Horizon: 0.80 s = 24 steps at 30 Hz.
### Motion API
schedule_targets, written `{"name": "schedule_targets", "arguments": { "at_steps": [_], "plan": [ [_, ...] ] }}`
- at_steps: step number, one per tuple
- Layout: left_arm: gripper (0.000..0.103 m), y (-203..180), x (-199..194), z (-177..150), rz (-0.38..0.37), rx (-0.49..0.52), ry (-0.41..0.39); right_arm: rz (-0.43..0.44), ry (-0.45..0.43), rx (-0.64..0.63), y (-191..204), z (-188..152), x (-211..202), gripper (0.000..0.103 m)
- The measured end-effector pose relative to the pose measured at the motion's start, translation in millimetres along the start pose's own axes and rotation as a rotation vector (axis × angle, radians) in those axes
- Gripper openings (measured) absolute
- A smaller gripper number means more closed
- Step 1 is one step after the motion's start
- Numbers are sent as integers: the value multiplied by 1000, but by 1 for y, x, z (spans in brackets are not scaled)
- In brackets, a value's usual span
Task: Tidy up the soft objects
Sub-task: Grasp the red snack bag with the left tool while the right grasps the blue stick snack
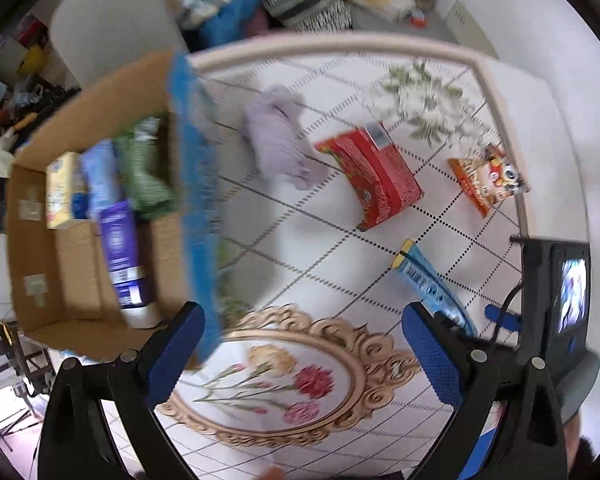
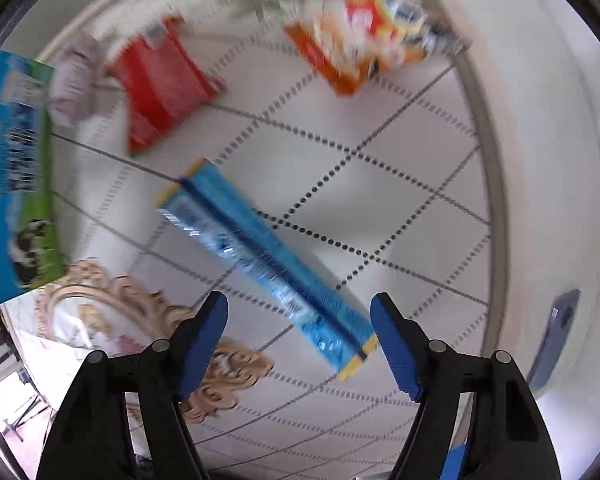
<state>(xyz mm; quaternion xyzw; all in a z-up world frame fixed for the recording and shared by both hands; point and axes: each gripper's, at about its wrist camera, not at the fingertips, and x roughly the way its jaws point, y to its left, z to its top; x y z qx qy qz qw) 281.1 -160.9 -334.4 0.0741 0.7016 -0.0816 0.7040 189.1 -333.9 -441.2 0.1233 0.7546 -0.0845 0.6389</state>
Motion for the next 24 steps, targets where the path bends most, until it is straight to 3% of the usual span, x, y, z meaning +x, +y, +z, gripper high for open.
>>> {"name": "schedule_targets", "arguments": {
  "at_steps": [3,4,7,10,12,15,24],
  "plan": [
    [101,-8,20,19,-53,-42,36,-8,35,-31,-3,5,21,69],
    [101,-10,22,24,-71,-51,43,-4,48,-34,-3,6,26,55],
    [101,-17,31,43,-122,-97,52,7,36,-45,-6,6,26,33],
    [96,-25,43,68,-161,-143,74,35,12,21,-22,15,16,21],
    [87,-27,56,83,-192,-176,104,43,-16,75,-37,23,11,20],
    [77,-35,79,106,-182,-193,139,77,-29,131,-55,34,6,19],
    [77,-51,132,132,-85,-165,214,104,-37,190,-70,54,-2,18]
  ]
}}
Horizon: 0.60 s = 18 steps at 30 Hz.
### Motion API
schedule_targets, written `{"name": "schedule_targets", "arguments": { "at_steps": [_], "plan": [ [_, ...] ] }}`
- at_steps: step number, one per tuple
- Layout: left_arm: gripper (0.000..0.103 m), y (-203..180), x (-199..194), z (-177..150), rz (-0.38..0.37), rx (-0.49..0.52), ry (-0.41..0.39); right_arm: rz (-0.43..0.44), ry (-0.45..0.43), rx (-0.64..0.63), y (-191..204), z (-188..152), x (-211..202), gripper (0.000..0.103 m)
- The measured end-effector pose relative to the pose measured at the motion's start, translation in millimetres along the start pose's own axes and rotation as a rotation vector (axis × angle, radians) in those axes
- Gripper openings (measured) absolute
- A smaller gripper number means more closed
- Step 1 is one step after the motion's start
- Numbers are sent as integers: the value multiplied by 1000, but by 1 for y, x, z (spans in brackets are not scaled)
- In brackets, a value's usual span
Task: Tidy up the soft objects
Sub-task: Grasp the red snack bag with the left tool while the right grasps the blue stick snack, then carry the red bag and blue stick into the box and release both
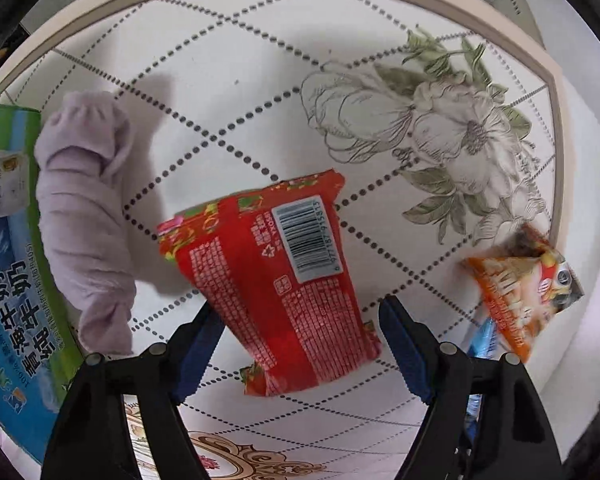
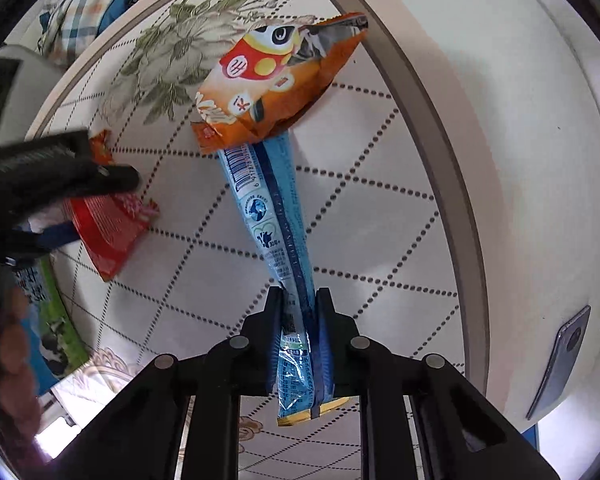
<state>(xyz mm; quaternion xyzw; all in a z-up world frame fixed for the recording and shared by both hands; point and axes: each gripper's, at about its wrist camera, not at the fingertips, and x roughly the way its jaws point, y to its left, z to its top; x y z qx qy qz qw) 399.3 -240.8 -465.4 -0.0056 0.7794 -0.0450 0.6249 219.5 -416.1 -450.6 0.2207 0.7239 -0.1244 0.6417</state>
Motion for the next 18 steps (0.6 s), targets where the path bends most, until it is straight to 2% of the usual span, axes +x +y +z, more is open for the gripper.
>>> {"name": "schedule_targets", "arguments": {
  "at_steps": [2,4,6,8,11,18],
  "plan": [
    [73,-7,0,0,34,32,-13,1,-1,2,4,8,-1,18],
    [62,-12,-1,-1,69,55,-41,-4,0,4,10,13,-2,18],
    [52,-14,-4,-3,68,80,-61,-5,-1,4,6,11,-6,18],
    [49,-12,-8,-9,63,104,-74,-9,-3,-1,-5,4,-15,17],
    [46,-7,-18,-23,23,109,-83,-3,-10,-14,0,1,-24,17],
    [46,25,-91,-74,-84,159,-232,32,-54,-44,13,-21,-63,16]
  ]
}}
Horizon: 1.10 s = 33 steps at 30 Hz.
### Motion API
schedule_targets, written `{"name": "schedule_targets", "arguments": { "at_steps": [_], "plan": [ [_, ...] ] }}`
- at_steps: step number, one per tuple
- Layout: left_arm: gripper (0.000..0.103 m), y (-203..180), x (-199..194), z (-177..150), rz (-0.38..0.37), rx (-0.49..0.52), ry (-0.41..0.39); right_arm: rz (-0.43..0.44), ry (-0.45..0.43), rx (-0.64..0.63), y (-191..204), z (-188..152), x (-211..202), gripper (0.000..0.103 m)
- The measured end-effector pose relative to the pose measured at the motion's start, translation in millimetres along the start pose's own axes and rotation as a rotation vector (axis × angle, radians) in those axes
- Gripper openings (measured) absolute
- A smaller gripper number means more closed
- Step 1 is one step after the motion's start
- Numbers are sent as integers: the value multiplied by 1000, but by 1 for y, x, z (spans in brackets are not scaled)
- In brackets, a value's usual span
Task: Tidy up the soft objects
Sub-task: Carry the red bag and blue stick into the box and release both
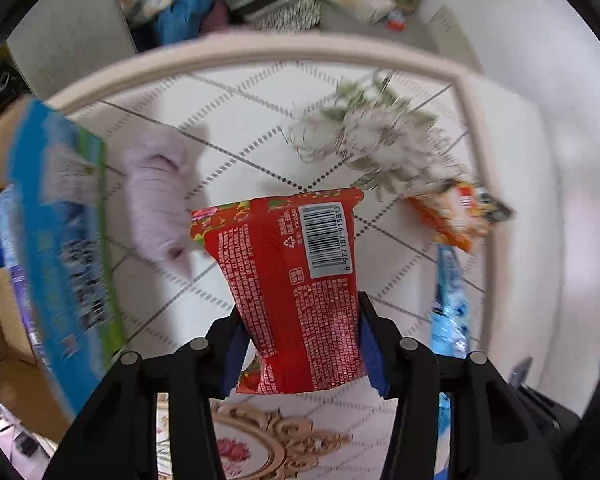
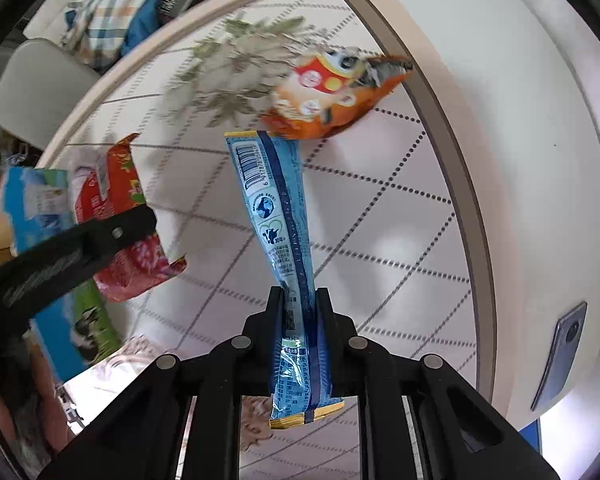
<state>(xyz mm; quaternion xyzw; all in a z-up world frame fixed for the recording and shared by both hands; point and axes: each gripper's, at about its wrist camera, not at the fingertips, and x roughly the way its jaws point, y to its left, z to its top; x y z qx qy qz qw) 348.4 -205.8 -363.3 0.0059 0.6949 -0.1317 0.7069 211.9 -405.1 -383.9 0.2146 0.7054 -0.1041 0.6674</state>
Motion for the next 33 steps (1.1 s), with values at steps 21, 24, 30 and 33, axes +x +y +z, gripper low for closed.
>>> {"name": "schedule_targets", "arguments": {
  "at_steps": [21,24,30,33],
  "plan": [
    [46,240,-204,-91,112,-68,-297,193,-190,-261,274,-91,-124,16],
    [46,262,-207,-92,129,-85,-307,181,-184,-292,309,-97,-117,16],
    [46,299,-200,-92,130,-126,-297,138,-158,-303,348,-100,-92,16],
    [46,319,-192,-90,129,-144,-276,107,-144,-296,356,-93,-72,16]
  ]
}}
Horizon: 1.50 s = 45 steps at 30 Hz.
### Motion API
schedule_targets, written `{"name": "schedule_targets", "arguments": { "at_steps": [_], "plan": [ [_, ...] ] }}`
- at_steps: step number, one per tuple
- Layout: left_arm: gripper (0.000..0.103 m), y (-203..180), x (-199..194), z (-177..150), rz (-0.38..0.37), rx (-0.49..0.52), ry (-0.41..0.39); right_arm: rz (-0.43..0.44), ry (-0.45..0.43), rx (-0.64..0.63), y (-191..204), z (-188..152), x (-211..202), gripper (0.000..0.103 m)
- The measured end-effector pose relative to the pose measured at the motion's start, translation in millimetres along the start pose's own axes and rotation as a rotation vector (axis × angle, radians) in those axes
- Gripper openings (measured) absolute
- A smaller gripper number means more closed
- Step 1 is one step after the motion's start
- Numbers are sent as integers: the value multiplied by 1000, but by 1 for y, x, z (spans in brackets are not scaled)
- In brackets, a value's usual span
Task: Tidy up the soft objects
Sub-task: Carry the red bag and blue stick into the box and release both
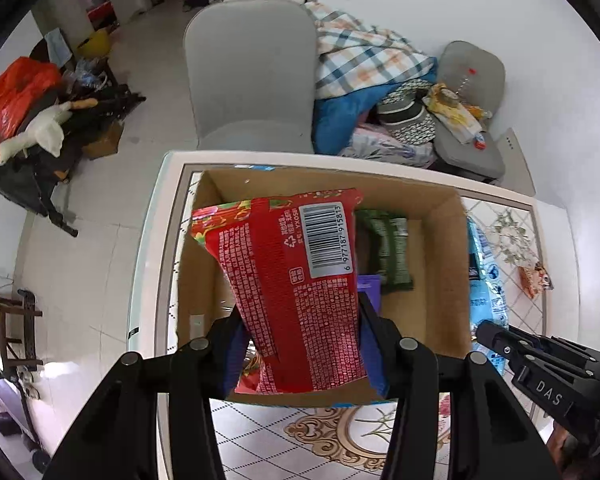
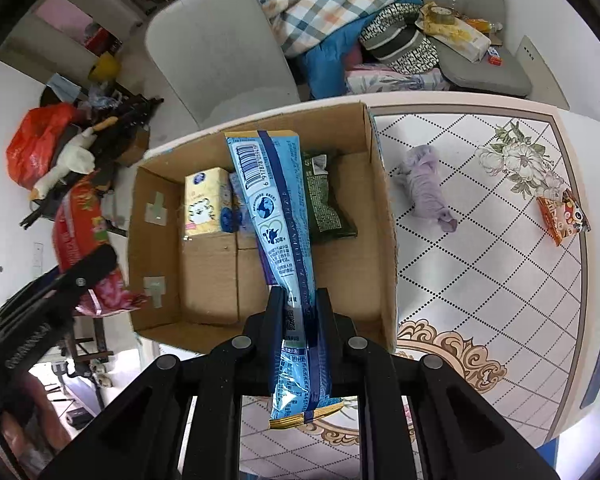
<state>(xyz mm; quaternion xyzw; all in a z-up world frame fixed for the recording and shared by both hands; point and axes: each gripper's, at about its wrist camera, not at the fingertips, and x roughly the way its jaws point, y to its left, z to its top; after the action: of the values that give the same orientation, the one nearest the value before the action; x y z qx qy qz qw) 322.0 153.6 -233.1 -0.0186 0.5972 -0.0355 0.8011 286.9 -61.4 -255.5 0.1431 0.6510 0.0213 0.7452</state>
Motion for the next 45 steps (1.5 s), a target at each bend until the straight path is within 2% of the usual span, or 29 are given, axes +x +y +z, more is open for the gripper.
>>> {"name": "schedule_targets", "arguments": {
  "at_steps": [4,15,20,25,27,29,31,33,37,39,40,41,43,45],
  "plan": [
    [46,19,27,1,18,-7,50,-34,26,23,-2,5,26,16],
    [46,49,127,-9,52,-9,259,-118,74,86,-19,16,92,16],
    [45,48,146,-14,57,1,298,-166,75,102,-22,15,111,16],
    [46,45,143,-15,62,10,299,-189,112,113,-29,12,129,18],
    [46,44,135,-14,53,4,295,-185,120,116,-29,10,130,25],
    [50,41,126,-13,50,-5,299,-157,117,125,-29,9,127,58],
    [50,38,114,-11,43,-7,274,-131,102,122,-26,8,119,70],
    [61,34,103,-9,49,-1,249,-145,86,93,-21,8,110,70],
    [72,27,68,-16,43,10,186,-176,75,42,-12,4,95,70],
    [86,27,56,-20,36,5,166,-184,66,13,-8,2,87,70],
    [90,27,47,-23,34,-2,152,-187,62,2,-6,1,83,73],
    [94,29,45,-23,37,-5,145,-185,57,-10,-3,-2,79,81],
    [98,31,35,-31,61,-1,120,-188,45,-39,2,-8,71,91],
    [98,32,26,-36,66,-8,105,-194,35,-64,7,-15,65,93]
  ]
}}
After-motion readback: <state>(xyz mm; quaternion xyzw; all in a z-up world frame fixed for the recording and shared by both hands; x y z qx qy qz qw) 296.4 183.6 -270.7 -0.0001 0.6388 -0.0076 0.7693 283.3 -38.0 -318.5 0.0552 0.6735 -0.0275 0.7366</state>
